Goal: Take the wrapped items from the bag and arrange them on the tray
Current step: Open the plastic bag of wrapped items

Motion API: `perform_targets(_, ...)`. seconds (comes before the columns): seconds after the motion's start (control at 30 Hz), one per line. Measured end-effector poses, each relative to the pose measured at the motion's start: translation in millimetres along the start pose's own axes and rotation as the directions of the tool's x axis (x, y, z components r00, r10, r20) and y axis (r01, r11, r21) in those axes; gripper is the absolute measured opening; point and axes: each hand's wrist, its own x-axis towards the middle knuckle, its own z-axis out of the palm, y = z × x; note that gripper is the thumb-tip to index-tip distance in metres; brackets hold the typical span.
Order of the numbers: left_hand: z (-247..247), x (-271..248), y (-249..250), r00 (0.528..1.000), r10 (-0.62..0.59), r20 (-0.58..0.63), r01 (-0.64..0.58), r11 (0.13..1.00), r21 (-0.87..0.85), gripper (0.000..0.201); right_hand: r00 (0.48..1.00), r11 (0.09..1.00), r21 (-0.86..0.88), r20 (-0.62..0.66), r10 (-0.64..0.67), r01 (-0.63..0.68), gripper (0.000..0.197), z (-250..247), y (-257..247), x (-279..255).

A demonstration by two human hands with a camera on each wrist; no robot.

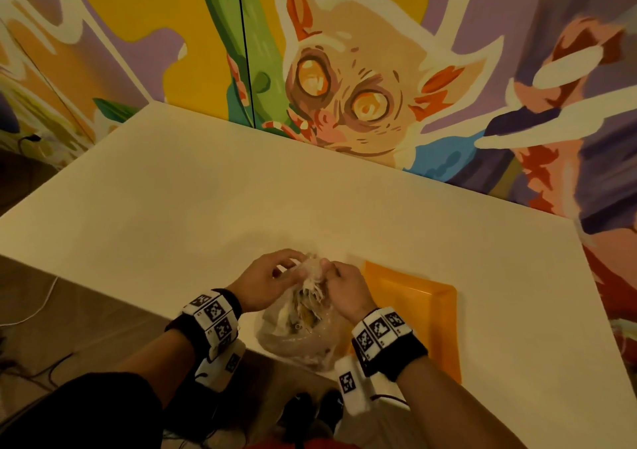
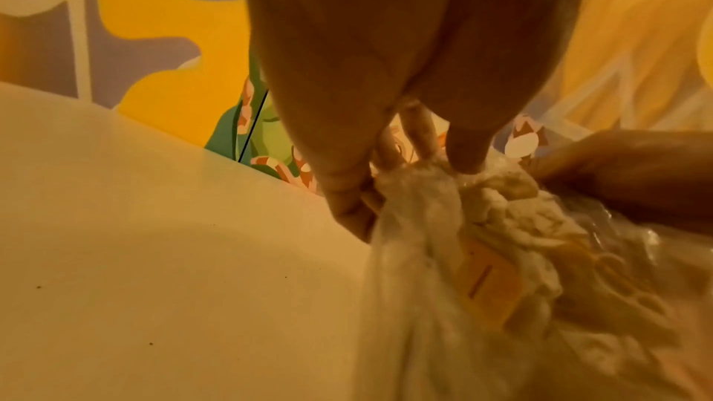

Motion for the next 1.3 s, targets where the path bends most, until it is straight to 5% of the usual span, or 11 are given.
perform_targets(0.07, 0, 0, 3, 1.000, 0.023, 0.016, -0.023, 1.000, 0.013, 0.016, 0.991, 0.984, 0.134, 0.077, 0.107, -0.117, 0.054, 4, 5, 6)
perform_targets(0.23, 5, 10, 19, 0.980, -0.173, 0.103, 0.170, 0.985, 0.032, 0.038, 0.960, 0.932, 0.248, 0.155, 0.232, -0.265, 0.054, 10, 5, 8)
perform_targets(0.4, 3, 22, 7, 0.974, -0.223, 0.032, 0.218, 0.969, 0.120, 0.035, 0.989, 0.990, -0.021, 0.048, 0.137, -0.136, 0.031, 3, 1, -1)
perform_targets(0.57, -5, 7, -6, 0.957, -0.289, -0.012, 0.269, 0.876, 0.401, 0.059, 0.979, 0.906, -0.386, 0.031, 0.204, -0.176, 0.048, -8, -3, -15)
perform_targets(0.77, -5, -23, -3, 0.828, -0.550, -0.106, 0.517, 0.679, 0.521, 0.048, 0.946, 0.873, -0.423, 0.097, 0.310, -0.243, 0.057, -4, -14, -34)
perform_targets(0.9, 0, -35, 0, 0.773, -0.634, -0.033, 0.632, 0.764, 0.128, 0.031, 0.882, 0.890, -0.299, 0.220, 0.416, -0.345, 0.049, 7, -9, -40)
perform_targets(1.0, 4, -39, -4, 0.763, -0.642, -0.071, 0.609, 0.752, -0.253, 0.019, 0.832, 0.859, 0.047, 0.280, 0.479, -0.510, 0.026, 10, 0, -36)
perform_targets(1.13, 15, -45, -9, 0.726, -0.681, -0.093, 0.447, 0.571, -0.689, 0.010, 0.833, 0.715, 0.428, 0.271, 0.482, -0.553, 0.010, 5, 4, -40)
perform_targets(1.3, 17, -37, -21, 0.700, -0.714, 0.031, 0.231, 0.185, -0.955, 0.020, 0.793, 0.231, 0.825, 0.358, 0.493, -0.516, 0.026, 2, 8, -46)
